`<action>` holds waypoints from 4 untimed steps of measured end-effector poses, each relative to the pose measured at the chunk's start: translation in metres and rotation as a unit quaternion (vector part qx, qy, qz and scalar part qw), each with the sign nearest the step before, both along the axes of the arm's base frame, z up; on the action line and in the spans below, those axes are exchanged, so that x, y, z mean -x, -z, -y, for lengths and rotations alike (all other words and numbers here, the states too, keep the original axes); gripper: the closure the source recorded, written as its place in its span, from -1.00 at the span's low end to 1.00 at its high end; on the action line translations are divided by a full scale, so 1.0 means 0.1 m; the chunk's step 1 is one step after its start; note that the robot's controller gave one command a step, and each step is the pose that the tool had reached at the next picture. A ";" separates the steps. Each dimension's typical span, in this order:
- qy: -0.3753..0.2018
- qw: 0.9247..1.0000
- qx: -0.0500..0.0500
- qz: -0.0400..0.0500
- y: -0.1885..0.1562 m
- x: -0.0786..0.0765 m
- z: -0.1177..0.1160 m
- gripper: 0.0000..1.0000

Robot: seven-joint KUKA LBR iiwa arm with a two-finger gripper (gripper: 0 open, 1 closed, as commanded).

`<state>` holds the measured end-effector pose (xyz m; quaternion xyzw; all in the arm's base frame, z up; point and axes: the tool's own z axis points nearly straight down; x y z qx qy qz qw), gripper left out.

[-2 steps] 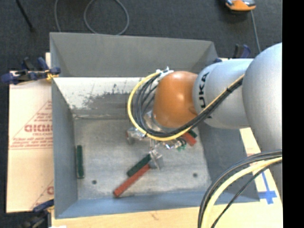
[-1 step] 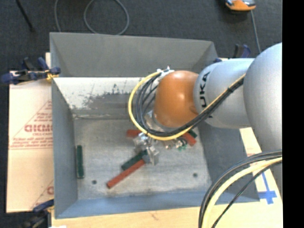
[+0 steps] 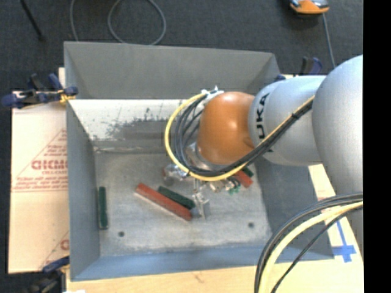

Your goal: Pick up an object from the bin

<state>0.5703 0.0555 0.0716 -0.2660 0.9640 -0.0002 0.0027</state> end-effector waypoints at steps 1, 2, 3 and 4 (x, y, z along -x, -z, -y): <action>-0.030 1.000 -0.001 -0.002 0.01 0.30 -0.39 -1.00; -0.032 0.999 0.000 -0.002 -0.16 0.42 -0.46 -1.00; -0.010 1.000 0.000 -0.002 0.01 0.47 -0.43 -1.00; 0.014 1.000 -0.001 -0.003 -0.20 0.73 -0.87 -1.00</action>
Offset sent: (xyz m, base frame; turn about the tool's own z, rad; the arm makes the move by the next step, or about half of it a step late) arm -0.0304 0.0367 -0.0016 -0.0542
